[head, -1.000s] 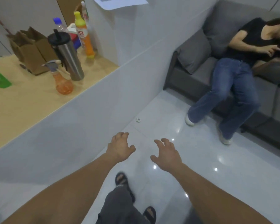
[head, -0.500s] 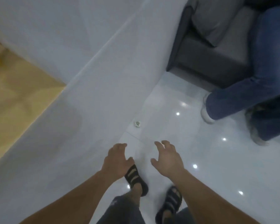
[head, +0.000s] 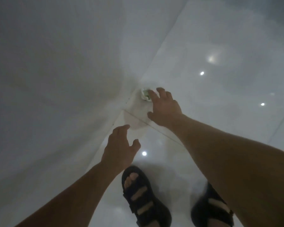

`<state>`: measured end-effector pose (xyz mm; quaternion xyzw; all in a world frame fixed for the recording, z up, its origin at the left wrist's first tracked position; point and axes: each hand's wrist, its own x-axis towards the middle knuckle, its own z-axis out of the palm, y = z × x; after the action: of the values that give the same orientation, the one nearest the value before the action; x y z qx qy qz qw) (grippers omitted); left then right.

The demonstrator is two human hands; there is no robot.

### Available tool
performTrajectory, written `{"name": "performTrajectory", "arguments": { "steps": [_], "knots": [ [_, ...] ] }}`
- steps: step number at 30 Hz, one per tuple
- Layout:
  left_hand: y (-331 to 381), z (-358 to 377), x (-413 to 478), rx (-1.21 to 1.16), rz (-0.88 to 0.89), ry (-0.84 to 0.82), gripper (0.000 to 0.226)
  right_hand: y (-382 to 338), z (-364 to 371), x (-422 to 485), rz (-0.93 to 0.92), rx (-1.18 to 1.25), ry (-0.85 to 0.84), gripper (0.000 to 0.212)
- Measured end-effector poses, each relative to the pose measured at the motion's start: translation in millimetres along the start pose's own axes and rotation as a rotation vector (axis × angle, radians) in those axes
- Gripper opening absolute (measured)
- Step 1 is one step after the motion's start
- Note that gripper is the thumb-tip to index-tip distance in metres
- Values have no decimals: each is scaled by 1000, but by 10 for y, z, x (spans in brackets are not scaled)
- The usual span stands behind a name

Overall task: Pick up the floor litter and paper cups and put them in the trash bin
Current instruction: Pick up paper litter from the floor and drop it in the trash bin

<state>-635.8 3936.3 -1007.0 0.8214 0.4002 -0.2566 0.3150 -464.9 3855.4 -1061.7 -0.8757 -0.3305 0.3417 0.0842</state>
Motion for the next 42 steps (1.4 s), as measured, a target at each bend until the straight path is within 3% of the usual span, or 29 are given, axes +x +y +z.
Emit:
{"name": "performTrajectory", "arguments": {
  "steps": [4, 8, 12, 18, 23, 25, 31, 36, 42],
  "knots": [
    [-298, 312, 225, -48, 6, -29, 63, -8, 345, 675, -32, -30, 79, 75],
    [-314, 384, 282, -51, 10, -52, 64, 124, 552, 672, -151, -132, 86, 62],
    [-63, 265, 188, -77, 5, -63, 63, 303, 620, 14, -14, 150, 52, 63],
    [898, -97, -192, -251, 31, -173, 75, 312, -76, -1094, -20, 458, 191, 73],
    [1823, -510, -741, -311, 195, -285, 46, 380, -989, -1955, 6, 554, 328, 72],
    [2167, -653, -1013, -315, 258, -325, 33, 408, -1319, -2252, 44, 575, 367, 69],
    [2843, -820, -1648, -267, 375, -383, 39, 533, -1833, -2989, 199, 704, 476, 77],
    [3020, -920, -2096, -48, 458, -403, 57, 576, -1844, -3697, 404, 690, 440, 100],
    [3199, -1205, -2780, 219, 643, -414, 59, 307, -2004, -4602, 692, 575, 396, 92]
  ]
}}
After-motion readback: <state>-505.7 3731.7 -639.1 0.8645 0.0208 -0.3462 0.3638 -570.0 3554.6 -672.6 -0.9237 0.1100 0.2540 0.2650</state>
